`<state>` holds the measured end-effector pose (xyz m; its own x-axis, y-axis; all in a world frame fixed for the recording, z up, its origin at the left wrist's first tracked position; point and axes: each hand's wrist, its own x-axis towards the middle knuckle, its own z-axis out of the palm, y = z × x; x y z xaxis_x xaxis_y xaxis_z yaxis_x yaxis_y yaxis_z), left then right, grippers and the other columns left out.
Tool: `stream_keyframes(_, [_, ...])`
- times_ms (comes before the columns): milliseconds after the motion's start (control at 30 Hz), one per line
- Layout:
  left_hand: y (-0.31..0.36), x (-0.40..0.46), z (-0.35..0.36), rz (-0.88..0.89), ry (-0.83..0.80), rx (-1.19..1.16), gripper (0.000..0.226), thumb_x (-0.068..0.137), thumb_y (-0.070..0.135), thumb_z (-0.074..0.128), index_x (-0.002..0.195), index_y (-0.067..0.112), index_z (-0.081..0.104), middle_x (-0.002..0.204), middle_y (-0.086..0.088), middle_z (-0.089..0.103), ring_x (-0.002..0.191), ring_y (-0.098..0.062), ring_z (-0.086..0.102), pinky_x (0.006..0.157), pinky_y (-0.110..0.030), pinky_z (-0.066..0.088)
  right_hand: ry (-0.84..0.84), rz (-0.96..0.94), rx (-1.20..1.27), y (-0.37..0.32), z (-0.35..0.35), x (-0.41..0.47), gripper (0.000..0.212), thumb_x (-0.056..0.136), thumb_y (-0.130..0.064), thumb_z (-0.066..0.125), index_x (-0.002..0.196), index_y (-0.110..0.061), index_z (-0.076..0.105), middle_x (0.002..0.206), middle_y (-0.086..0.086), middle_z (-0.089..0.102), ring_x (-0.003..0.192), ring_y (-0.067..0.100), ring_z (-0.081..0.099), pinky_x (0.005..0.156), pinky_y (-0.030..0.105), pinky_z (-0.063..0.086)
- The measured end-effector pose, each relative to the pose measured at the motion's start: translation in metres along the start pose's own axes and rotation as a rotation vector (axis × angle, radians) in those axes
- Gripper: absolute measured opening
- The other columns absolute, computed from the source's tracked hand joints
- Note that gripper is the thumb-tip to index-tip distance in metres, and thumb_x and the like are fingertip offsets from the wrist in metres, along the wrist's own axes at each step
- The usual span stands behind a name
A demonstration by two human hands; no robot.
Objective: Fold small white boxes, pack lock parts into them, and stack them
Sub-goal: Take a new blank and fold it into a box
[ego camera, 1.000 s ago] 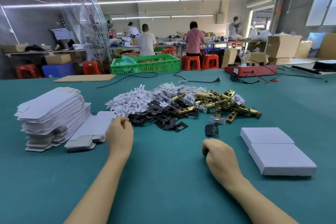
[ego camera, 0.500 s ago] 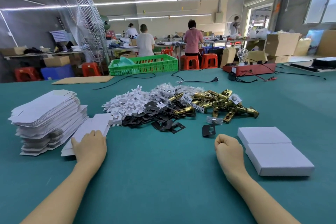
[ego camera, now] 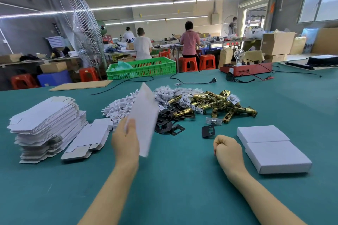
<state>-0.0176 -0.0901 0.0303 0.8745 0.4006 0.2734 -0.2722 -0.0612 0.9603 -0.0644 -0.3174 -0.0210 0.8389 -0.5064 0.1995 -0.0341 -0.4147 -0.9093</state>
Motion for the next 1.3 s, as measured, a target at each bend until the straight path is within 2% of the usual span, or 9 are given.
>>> stream_keyframes(100, [-0.006,-0.018,0.018,-0.544,-0.21,-0.51,0.018,0.103,0.015,0.047,0.111,0.011,0.063,0.102,-0.006,0.071,0.086,-0.021,0.066,0.072,-0.036,0.053,-0.018,0.022,0.044,0.0,-0.001,0.0,0.028,0.06,0.011,0.032,0.051,-0.013,0.041,0.046,-0.001,0.048,0.054,0.021,0.044,0.054,0.031,0.034])
stream_keyframes(300, [-0.026,-0.031,0.014,-0.683,-0.405,-0.722,0.024,0.104,0.012,0.04,0.11,0.006,0.062,0.091,-0.007,0.076,0.075,-0.017,0.074,0.065,-0.033,0.061,-0.007,0.036,0.101,0.0,0.0,-0.001,0.025,0.066,0.011,0.032,0.058,-0.009,0.046,0.055,0.005,0.055,0.053,0.021,0.05,0.052,0.032,0.041])
stream_keyframes(433, [-0.027,-0.029,0.014,-0.64,-0.466,-0.668,0.022,0.101,0.007,0.044,0.113,0.005,0.062,0.101,-0.009,0.075,0.08,-0.018,0.074,0.061,-0.031,0.06,0.023,-0.042,0.025,-0.005,0.003,-0.007,0.024,0.089,0.0,0.04,0.077,-0.017,0.05,0.073,0.004,0.058,0.067,0.024,0.057,0.065,0.039,0.047])
stream_keyframes(567, [-0.029,-0.033,0.02,-0.572,-0.462,-0.548,0.021,0.1,0.02,0.051,0.103,0.005,0.065,0.097,-0.008,0.075,0.078,-0.017,0.071,0.064,-0.032,0.059,0.122,-0.372,-0.251,-0.014,0.009,-0.023,0.008,0.092,-0.013,0.055,0.1,-0.014,0.054,0.091,0.0,0.059,0.082,0.021,0.057,0.067,0.033,0.043])
stream_keyframes(667, [-0.029,-0.035,0.022,-0.545,-0.442,-0.438,0.022,0.098,0.023,0.055,0.088,0.006,0.065,0.082,-0.007,0.071,0.067,-0.016,0.065,0.06,-0.028,0.055,0.019,-0.551,-0.417,-0.017,0.017,-0.028,0.024,0.091,-0.014,0.061,0.11,0.001,0.059,0.097,0.013,0.061,0.086,0.031,0.06,0.07,0.039,0.05])
stream_keyframes(767, [-0.027,-0.036,0.022,-0.454,-0.37,-0.37,0.019,0.098,0.018,0.056,0.083,0.008,0.063,0.079,-0.004,0.069,0.068,-0.016,0.06,0.065,-0.031,0.049,-0.083,-0.601,-0.484,-0.018,0.02,-0.023,0.02,0.095,-0.015,0.052,0.108,0.0,0.058,0.098,0.014,0.056,0.085,0.033,0.055,0.071,0.037,0.044])
stream_keyframes(867, [-0.024,-0.038,0.019,-0.382,-0.348,-0.349,0.011,0.097,0.012,0.058,0.087,0.011,0.061,0.082,-0.003,0.067,0.069,-0.016,0.057,0.066,-0.033,0.045,0.041,-0.475,-0.356,-0.016,0.02,-0.015,0.012,0.094,-0.004,0.047,0.101,-0.002,0.057,0.094,0.01,0.056,0.083,0.031,0.053,0.065,0.028,0.031])
stream_keyframes(1000, [-0.022,-0.045,0.016,-0.34,-0.397,-0.297,0.01,0.094,0.012,0.061,0.088,0.017,0.068,0.082,-0.001,0.072,0.072,-0.02,0.06,0.066,-0.036,0.046,0.177,-0.309,-0.163,-0.016,0.013,-0.008,0.011,0.093,-0.001,0.048,0.1,-0.006,0.054,0.092,0.008,0.058,0.082,0.028,0.053,0.067,0.036,0.04])
stream_keyframes(1300, [-0.019,-0.044,0.015,0.044,-0.294,-0.081,0.016,0.099,0.02,0.056,0.093,0.03,0.068,0.084,0.013,0.067,0.072,0.005,0.055,0.069,-0.01,0.043,0.36,-0.63,-0.048,-0.033,-0.006,-0.014,0.035,0.068,0.008,0.042,0.101,0.003,0.054,0.096,0.005,0.048,0.084,0.025,0.05,0.074,0.027,0.042])
